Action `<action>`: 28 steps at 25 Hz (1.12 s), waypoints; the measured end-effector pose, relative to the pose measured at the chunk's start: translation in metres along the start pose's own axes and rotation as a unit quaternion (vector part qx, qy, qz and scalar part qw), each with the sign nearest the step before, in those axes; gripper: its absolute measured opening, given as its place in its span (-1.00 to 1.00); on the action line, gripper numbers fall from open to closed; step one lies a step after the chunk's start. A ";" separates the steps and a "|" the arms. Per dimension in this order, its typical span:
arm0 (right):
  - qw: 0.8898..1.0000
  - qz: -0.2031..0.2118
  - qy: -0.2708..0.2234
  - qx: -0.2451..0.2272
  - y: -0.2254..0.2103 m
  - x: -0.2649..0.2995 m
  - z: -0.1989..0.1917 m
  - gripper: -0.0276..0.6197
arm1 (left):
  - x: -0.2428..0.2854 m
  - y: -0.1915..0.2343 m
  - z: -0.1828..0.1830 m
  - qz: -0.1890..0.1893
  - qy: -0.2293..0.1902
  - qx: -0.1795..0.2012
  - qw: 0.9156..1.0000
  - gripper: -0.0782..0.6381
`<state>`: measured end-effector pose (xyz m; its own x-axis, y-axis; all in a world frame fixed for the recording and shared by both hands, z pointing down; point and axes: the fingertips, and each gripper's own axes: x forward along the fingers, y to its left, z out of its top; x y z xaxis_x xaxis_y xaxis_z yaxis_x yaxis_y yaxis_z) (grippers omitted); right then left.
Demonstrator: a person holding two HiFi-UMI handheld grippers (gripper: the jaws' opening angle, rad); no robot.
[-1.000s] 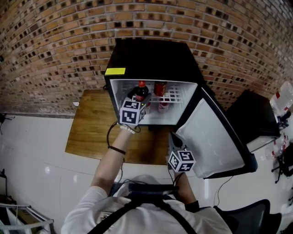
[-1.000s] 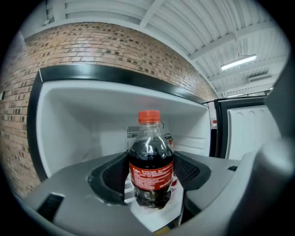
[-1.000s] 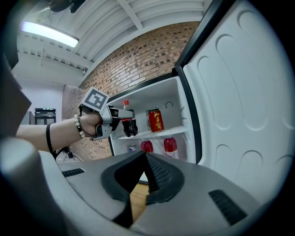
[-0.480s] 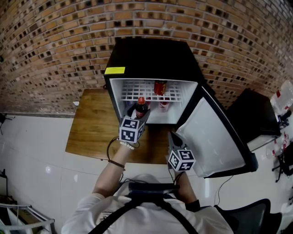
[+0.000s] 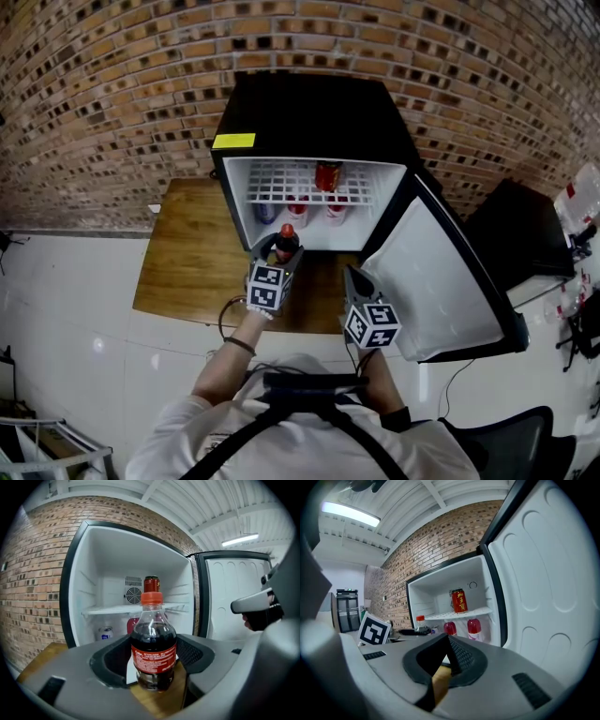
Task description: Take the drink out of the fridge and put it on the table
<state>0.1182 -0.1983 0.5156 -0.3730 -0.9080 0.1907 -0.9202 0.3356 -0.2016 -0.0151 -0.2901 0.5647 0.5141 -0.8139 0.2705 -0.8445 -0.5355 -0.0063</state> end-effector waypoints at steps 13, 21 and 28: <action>1.000 -0.003 0.005 0.001 -0.004 0.004 -0.004 -0.88 | 0.006 -0.013 -0.079 -0.030 0.026 0.002 0.999 0.05; 1.000 -0.006 0.006 0.000 -0.004 0.002 -0.005 -0.88 | 0.008 -0.024 -0.123 -0.055 0.046 -0.001 0.997 0.05; 1.000 -0.010 0.006 0.000 -0.006 -0.002 -0.005 -0.88 | 0.009 -0.023 -0.143 -0.049 0.061 -0.009 0.997 0.05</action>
<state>0.1234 -0.1976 0.5209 -0.3558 -0.9115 0.2061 -0.9275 0.3175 -0.1972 -0.0123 -0.2527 0.7048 0.5724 -0.7244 0.3842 -0.7947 -0.6056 0.0421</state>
